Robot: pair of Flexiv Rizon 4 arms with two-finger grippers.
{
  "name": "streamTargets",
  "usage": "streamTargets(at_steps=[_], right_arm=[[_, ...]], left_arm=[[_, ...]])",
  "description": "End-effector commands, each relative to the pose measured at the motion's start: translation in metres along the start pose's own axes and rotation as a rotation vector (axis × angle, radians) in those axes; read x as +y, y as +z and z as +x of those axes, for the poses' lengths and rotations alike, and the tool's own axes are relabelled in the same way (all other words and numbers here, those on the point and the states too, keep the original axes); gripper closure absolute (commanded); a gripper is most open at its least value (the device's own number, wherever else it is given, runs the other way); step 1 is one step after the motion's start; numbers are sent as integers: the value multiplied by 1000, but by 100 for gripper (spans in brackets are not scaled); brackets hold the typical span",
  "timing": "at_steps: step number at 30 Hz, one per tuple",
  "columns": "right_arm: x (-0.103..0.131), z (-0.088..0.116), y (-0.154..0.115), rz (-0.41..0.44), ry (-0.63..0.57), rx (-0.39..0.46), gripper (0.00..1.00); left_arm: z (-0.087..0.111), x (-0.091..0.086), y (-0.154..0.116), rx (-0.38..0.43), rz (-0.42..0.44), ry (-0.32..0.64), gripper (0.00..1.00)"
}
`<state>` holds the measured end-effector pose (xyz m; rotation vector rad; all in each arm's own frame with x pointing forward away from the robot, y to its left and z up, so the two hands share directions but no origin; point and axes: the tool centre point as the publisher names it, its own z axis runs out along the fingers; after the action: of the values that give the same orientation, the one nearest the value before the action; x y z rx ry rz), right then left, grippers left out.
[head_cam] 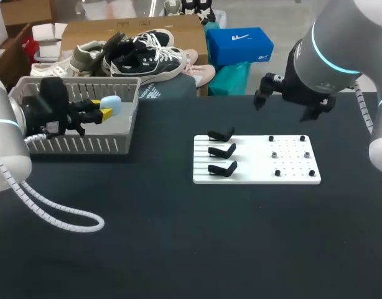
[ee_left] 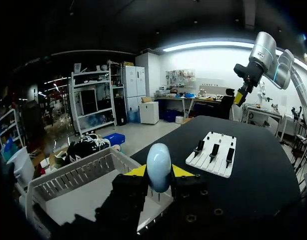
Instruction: Pick up each earbud case from the left stands, insert the matching earbuds, close the lid, and place the case in the box.
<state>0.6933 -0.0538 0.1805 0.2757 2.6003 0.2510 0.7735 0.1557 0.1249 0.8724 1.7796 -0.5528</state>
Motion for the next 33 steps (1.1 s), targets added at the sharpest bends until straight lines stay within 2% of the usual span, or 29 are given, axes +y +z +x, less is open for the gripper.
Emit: streamTargets(at_steps=[1, 2, 4, 5, 7, 9, 10, 11, 12, 13, 16, 19, 24, 30, 33], right_arm=[[-1, 3, 1, -2, 2, -12, 0], [-1, 3, 1, -2, 2, -12, 0], [-1, 3, 1, -2, 2, -12, 0], [-1, 3, 1, -2, 2, -12, 0], [-1, 3, 1, -2, 2, -12, 0], [-1, 3, 1, -2, 2, -12, 0], [-1, 3, 1, -2, 2, -12, 0], [-1, 3, 1, -2, 2, -12, 0], [-1, 3, 1, -2, 2, -12, 0], [-1, 3, 1, -2, 2, -12, 0], [-1, 3, 1, -2, 2, -12, 0], [-1, 3, 1, -2, 2, -12, 0], [-1, 3, 1, -2, 2, -12, 0], [-1, 3, 1, -2, 2, -12, 0], [-1, 3, 1, -2, 2, -12, 0]], left_arm=[[1, 17, 26, 80, -383, -9, 100], [2, 21, 28, 81, -375, -26, 97], [8, 29, 32, 135, -387, -24, 77], [11, 32, 32, 150, -383, -20, 78], [20, 36, 31, 176, -391, -43, 91], [26, 37, 27, 197, -397, -55, 89], [28, 36, 25, 205, -403, -60, 77], [31, 36, 22, 211, -407, -66, 55], [33, 36, 20, 210, -406, -69, 3], [34, 35, 18, 209, -407, -70, 0], [31, 28, 13, 191, -405, -66, 0], [19, 20, 11, 179, -390, -21, 0], [-21, -3, 10, 76, -329, 50, 0], [-58, -39, 20, -32, -152, 93, 0], [-64, -55, 29, -73, -48, 80, 0]])
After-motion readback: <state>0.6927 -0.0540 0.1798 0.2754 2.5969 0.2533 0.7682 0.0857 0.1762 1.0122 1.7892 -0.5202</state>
